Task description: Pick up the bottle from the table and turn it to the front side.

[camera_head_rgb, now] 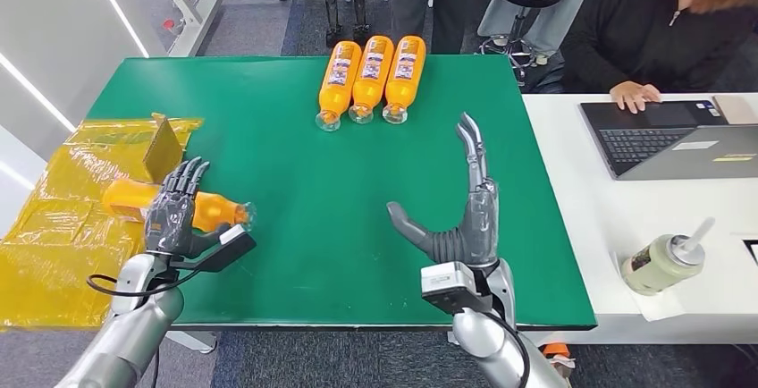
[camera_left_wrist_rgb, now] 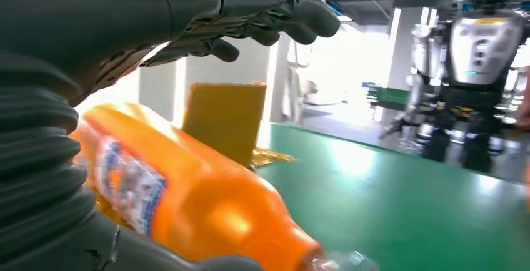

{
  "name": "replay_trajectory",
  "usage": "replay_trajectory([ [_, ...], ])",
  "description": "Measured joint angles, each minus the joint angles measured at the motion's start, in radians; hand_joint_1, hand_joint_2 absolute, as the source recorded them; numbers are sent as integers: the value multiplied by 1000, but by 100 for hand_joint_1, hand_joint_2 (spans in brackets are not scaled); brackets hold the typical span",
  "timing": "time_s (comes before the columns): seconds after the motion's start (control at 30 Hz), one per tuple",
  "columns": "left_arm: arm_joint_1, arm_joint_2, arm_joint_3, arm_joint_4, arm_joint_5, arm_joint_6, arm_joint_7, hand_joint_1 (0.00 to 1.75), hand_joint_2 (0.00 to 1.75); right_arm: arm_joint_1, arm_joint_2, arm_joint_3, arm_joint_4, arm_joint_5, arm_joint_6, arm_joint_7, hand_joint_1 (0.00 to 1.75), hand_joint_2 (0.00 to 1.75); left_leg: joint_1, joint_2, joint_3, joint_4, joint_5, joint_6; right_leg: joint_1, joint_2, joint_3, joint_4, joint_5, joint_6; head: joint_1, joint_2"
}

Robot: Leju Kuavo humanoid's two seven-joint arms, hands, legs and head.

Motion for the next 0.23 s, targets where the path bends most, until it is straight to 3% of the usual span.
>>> replay_trajectory([
  [0.13, 30, 1, 0, -99, 148, -133, -105, 0, 175, 2, -1, 0, 1, 3, -4, 1, 0, 175, 0, 0, 0, 0, 0, 0, 0, 0, 0, 0, 0, 0, 0, 0],
  [0.23, 54, 2, 0, -176, 194, -184, -117, 0, 175, 3, -2, 0, 1, 3, -3, 2, 0, 175, 0, 0, 0, 0, 0, 0, 0, 0, 0, 0, 0, 0, 0, 0],
])
